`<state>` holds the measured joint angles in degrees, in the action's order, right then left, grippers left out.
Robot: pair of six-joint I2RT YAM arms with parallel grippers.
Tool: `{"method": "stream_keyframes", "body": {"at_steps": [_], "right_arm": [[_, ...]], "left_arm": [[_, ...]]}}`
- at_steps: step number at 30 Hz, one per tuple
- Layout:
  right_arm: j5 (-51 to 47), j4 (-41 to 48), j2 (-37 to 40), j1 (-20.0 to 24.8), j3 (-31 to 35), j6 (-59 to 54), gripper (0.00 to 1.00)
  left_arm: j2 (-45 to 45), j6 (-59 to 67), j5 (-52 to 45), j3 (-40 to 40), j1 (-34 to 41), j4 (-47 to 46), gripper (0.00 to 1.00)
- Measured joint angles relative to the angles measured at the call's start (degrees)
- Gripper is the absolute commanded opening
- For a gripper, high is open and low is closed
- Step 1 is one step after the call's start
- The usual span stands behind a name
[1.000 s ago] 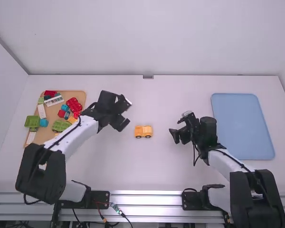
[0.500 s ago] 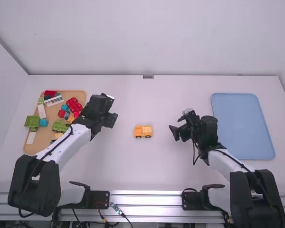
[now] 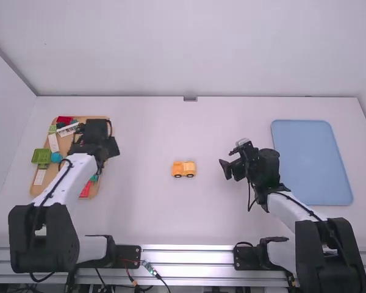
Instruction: Assemble lego blocks to make yellow taxi
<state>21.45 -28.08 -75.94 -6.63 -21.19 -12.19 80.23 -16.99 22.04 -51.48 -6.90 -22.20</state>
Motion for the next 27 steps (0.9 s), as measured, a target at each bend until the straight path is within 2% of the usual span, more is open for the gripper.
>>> {"method": "stream_keyframes", "body": {"at_steps": [4,8,18,27], "right_arm": [[-0.24,-0.04,0.0,0.0,0.0,0.22,0.99],[-0.24,-0.07,0.0,0.0,0.0,0.15,0.99],[-0.28,-0.24,0.0,0.0,0.0,0.22,0.99],[-0.39,-0.26,0.0,0.0,0.0,0.22,0.99]], "left_arm": [[-0.17,-5.51,-4.46,-1.9,-8.9,-1.2,0.99],[-0.2,-13.27,-6.23,-1.9,-13.44,-1.6,0.99],[-0.2,-30.71,-7.54,0.94,-13.51,-3.26,0.99],[2.95,-38.47,-7.72,-0.85,-13.53,-5.6,0.99]]}}
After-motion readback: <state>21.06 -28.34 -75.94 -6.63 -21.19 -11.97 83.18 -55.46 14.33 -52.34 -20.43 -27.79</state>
